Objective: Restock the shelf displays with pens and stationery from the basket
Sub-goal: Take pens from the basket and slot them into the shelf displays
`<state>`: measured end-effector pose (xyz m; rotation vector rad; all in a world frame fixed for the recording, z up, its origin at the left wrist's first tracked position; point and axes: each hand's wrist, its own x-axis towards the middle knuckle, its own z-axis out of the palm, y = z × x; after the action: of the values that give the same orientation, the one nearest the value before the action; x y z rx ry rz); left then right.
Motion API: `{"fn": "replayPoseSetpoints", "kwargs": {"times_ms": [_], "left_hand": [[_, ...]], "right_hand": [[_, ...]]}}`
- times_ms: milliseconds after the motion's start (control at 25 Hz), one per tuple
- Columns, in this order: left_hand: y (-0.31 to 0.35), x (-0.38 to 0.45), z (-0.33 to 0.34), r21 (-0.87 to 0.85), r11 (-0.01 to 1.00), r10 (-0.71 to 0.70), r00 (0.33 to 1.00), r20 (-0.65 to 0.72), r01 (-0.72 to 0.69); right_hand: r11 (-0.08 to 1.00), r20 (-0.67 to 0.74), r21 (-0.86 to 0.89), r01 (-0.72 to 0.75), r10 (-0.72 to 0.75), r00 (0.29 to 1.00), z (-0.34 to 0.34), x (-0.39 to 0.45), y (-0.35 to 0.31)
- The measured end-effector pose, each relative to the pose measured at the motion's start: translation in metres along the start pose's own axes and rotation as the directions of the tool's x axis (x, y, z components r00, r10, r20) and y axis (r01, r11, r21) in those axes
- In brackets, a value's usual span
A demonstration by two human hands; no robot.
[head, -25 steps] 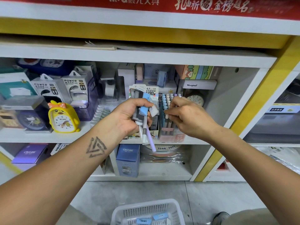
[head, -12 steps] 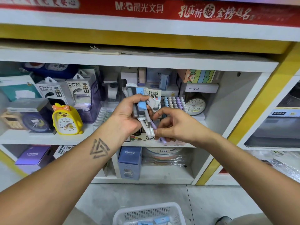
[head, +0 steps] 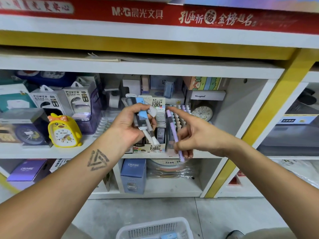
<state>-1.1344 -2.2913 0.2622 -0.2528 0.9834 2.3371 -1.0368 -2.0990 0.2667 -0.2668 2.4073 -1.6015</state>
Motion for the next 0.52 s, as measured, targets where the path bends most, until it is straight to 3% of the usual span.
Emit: {"fn": "replayPoseSetpoints", "kwargs": {"times_ms": [120,280,400,520], "left_hand": [[-0.009,0.000,0.003,0.074,0.996,-0.058,0.998,-0.011,0.058],[-0.021,0.001,0.006,0.160,0.984,-0.070,0.997,-0.043,0.077],[-0.026,0.001,0.007,0.197,0.977,-0.070,0.996,-0.050,0.078],[-0.030,0.002,0.007,0.215,0.973,-0.075,0.996,-0.056,0.086]], "right_hand": [[0.998,-0.239,-0.039,0.056,-0.064,0.969,-0.020,-0.001,0.001],[0.972,-0.633,-0.188,0.143,-0.231,0.739,-0.048,-0.003,0.007],[0.914,-0.669,-0.375,0.155,-0.382,0.638,-0.050,0.000,0.018],[0.899,-0.629,-0.420,0.119,-0.384,0.677,-0.041,0.005,0.030]]}}
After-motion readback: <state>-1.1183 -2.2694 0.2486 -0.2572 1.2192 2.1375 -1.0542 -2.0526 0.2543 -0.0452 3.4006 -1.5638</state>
